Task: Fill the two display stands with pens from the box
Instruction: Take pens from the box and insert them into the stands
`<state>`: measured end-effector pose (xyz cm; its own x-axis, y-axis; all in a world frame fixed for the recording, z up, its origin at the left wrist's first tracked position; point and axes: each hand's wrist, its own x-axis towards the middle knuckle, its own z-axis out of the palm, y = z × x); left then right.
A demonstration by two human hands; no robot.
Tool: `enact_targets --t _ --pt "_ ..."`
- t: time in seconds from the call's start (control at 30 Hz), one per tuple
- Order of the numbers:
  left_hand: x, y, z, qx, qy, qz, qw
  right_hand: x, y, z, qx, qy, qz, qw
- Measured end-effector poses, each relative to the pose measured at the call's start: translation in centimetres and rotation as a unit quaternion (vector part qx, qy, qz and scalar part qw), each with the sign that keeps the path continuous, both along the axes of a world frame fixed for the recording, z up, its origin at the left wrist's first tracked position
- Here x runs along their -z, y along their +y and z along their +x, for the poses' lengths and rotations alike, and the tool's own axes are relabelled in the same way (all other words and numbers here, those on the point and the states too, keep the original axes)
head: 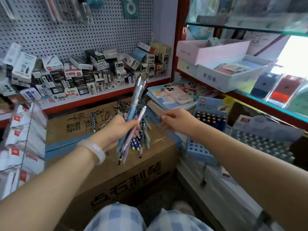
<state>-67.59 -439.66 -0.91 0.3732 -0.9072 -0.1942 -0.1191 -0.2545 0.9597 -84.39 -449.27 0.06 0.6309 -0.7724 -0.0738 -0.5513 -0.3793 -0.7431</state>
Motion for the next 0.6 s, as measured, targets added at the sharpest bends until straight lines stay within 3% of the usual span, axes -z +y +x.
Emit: enact_targets --t 0.13,0.37,0.6 --pt "-1.9 -0.2 -5.1 0.064 -0.008 -0.047 0.997 -2.0 1.3 -1.5 0.069 -0.102 0.097 0.988" --pt "-3.5 -0.9 -11.7 0.107 0.048 -0.099 0.988 -4.4 2.5 -7.9 0.137 -0.273 0.271 0.913" --pt "-4.3 -1.3 -17.3 0.137 0.061 -0.111 0.983 -5.0 2.9 -15.2 0.203 -0.371 0.276 0.863"
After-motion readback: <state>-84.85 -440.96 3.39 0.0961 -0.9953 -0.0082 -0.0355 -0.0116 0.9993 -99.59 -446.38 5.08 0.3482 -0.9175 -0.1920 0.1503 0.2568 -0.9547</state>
